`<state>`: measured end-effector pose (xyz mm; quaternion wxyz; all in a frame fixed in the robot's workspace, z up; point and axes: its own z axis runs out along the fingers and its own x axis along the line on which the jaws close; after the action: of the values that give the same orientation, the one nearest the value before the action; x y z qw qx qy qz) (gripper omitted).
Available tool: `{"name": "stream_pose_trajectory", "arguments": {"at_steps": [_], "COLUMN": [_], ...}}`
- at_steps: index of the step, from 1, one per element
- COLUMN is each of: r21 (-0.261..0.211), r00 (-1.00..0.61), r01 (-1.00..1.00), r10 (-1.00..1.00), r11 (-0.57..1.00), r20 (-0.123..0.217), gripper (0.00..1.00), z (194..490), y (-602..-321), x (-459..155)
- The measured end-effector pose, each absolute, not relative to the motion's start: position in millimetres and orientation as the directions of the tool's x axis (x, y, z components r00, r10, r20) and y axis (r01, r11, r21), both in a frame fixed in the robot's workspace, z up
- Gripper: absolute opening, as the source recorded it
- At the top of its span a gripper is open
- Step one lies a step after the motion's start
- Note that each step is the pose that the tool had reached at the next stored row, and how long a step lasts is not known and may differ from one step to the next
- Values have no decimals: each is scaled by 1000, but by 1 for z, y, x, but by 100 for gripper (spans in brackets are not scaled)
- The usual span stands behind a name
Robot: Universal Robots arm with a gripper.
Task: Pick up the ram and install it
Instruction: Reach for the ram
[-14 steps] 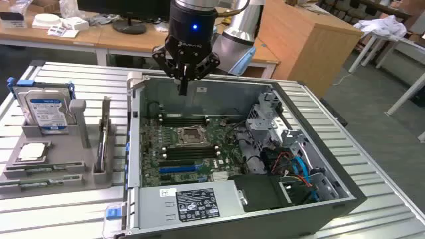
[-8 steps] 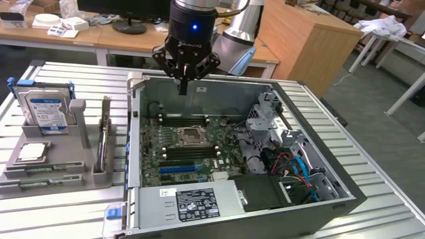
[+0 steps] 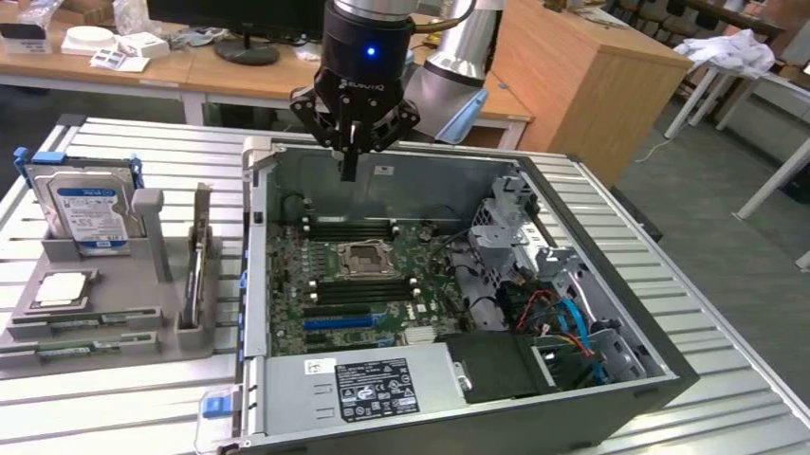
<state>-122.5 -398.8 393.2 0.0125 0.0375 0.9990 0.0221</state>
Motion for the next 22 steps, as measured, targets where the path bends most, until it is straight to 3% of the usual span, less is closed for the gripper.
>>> {"name": "stream_pose_trajectory", "arguments": {"at_steps": [22], "r21": [45], "r00": [-997], "r01": [74], "r10": [75], "r11": [996], "r20": [-23], "gripper": [11], "z": [393], "y": [-399], "x": [-176]}}
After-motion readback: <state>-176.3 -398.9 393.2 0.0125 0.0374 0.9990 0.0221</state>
